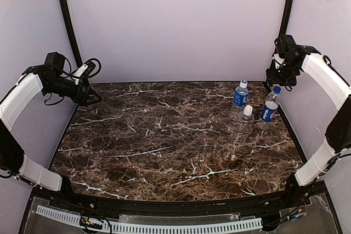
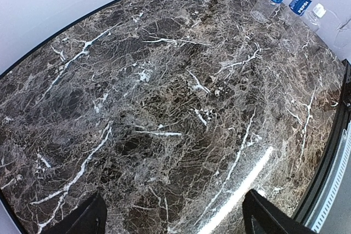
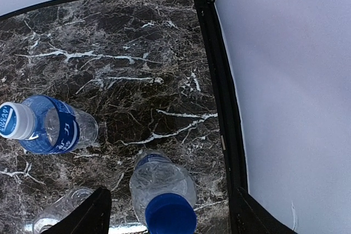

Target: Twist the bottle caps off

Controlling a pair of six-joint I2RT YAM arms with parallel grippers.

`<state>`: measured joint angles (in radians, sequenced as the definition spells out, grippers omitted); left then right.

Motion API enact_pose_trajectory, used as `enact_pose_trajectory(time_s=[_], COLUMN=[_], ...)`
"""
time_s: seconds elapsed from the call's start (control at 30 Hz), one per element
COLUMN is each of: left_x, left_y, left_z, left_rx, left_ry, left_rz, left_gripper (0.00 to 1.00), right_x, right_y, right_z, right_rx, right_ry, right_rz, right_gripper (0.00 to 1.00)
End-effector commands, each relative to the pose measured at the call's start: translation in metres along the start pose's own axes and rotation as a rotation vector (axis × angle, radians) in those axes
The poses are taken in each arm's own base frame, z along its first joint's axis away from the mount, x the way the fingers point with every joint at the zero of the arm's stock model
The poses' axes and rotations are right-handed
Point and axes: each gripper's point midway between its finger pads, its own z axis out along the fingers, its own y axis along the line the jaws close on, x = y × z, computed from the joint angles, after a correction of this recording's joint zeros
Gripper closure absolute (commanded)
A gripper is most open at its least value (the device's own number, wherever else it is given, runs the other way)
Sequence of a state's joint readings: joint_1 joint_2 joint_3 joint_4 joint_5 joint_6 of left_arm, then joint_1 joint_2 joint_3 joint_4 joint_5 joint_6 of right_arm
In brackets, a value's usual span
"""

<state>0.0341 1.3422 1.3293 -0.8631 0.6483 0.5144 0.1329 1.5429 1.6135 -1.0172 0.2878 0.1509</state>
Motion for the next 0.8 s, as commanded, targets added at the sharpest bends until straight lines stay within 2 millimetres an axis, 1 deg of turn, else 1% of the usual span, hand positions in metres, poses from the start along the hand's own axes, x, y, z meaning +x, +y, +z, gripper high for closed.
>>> enact_pose_trajectory(time_s=[0.0, 0.07, 0.17, 0.23, 0.3, 0.37, 0.47, 0.53, 0.57, 0.67, 0.7, 0.77], left_x=[-0.005, -0.005, -0.007, -0.008, -0.009, -0.01, -0.01, -0.01, -0.01, -0.01, -0.01, -0.011], left_y=[-0.012, -0.012, -0.012, -0.013, -0.014, -0.015, -0.015, -0.016, -0.016, -0.015, -0.015, -0.016], left_z=[-0.006, -0.006, -0.006, -0.007, -0.007, -0.008, -0.008, -0.008, -0.008, -0.007, -0.008, -0.008], left_rx=[0.029, 0.031, 0.03, 0.032, 0.037, 0.038, 0.038, 0.04, 0.039, 0.041, 0.042, 0.045], left_ry=[-0.016, -0.017, -0.024, -0.034, -0.038, -0.038, -0.039, -0.039, -0.039, -0.036, -0.037, -0.039], left_rz=[0.018, 0.018, 0.022, 0.03, 0.034, 0.036, 0.037, 0.039, 0.04, 0.04, 0.04, 0.042], left_gripper=[0.14, 0.14, 0.14, 0.14, 0.14, 0.14, 0.14, 0.14, 0.14, 0.14, 0.14, 0.14], right_x=[0.005, 0.006, 0.011, 0.01, 0.009, 0.009, 0.012, 0.013, 0.013, 0.012, 0.011, 0.006], right_y=[-0.009, -0.005, -0.005, -0.004, -0.002, 0.0, 0.0, 0.0, 0.0, 0.0, -0.001, -0.001], right_z=[0.006, 0.011, 0.017, 0.019, 0.021, 0.023, 0.026, 0.026, 0.026, 0.023, 0.021, 0.013], right_rx=[0.018, -0.018, -0.021, -0.03, -0.058, -0.073, -0.074, -0.074, -0.075, -0.077, -0.078, -0.084], right_ry=[0.006, 0.013, 0.026, 0.016, 0.007, 0.012, 0.019, 0.019, 0.018, 0.011, 0.008, -0.003], right_rz=[0.014, 0.019, 0.028, 0.033, 0.04, 0.047, 0.052, 0.054, 0.054, 0.052, 0.053, 0.055], right_gripper=[0.28, 0.29, 0.33, 0.38, 0.45, 0.49, 0.58, 0.67, 0.76, 0.97, 1.0, 1.0])
